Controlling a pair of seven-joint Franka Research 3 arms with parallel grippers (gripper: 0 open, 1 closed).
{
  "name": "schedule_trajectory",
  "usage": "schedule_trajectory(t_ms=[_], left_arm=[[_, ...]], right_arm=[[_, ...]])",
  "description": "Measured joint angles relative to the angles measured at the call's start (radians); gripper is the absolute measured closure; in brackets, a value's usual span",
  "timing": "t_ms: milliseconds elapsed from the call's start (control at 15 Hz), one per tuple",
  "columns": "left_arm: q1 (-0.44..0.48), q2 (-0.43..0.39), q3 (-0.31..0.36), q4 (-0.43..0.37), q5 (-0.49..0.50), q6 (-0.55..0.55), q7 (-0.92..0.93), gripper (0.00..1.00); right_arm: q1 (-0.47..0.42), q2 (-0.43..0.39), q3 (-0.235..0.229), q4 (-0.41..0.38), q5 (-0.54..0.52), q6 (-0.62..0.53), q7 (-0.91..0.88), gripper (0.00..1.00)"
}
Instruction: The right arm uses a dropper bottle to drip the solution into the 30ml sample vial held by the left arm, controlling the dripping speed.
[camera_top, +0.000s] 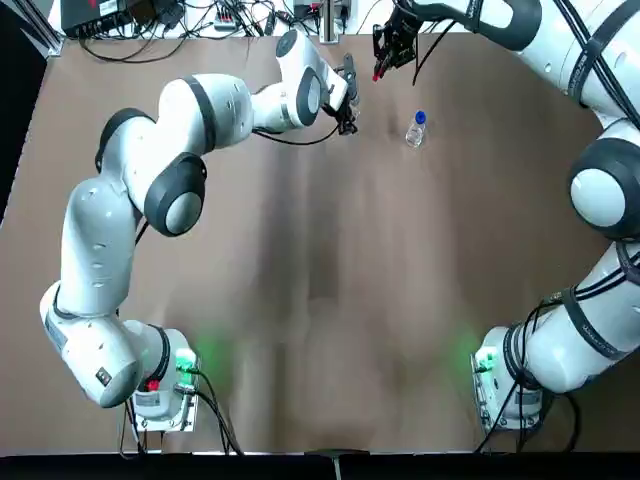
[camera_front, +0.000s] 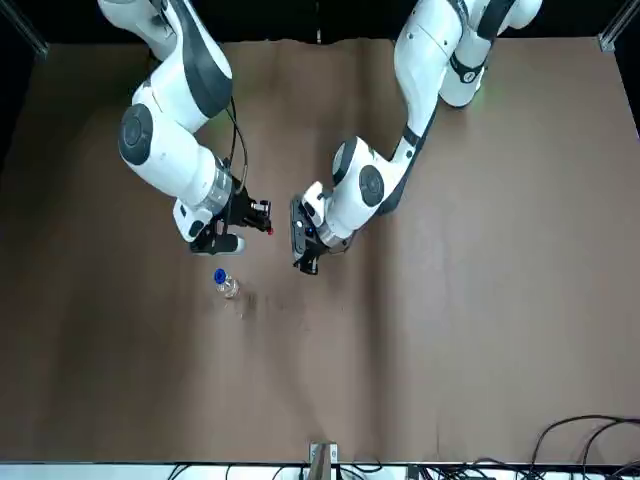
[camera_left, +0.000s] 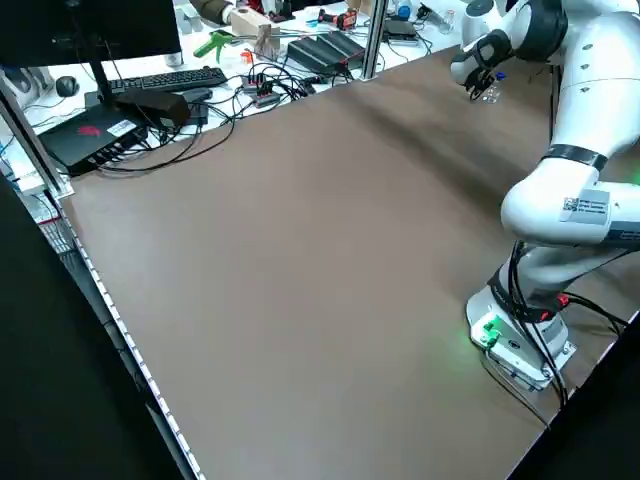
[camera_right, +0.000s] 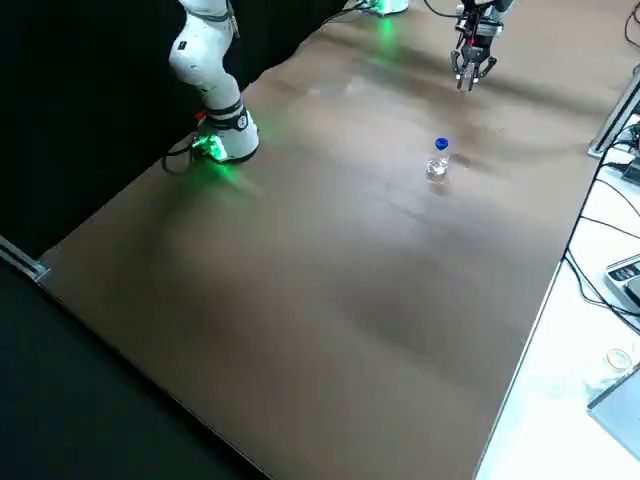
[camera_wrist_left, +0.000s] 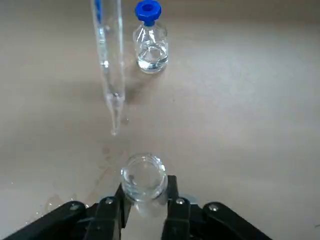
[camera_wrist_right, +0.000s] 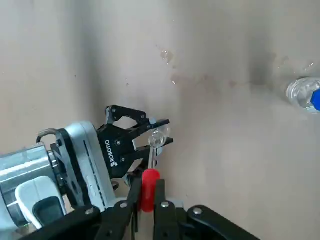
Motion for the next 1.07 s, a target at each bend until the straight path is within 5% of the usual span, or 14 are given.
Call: schedule_trajectory(t_ms=[1067], left_arm=[[0.000,0.000,0.000,0.000,0.000,0.000,-0.002,0.69]], right_arm=[[0.017,0.029,0.000,-0.002,0.000,0.006,0.001,0.86]])
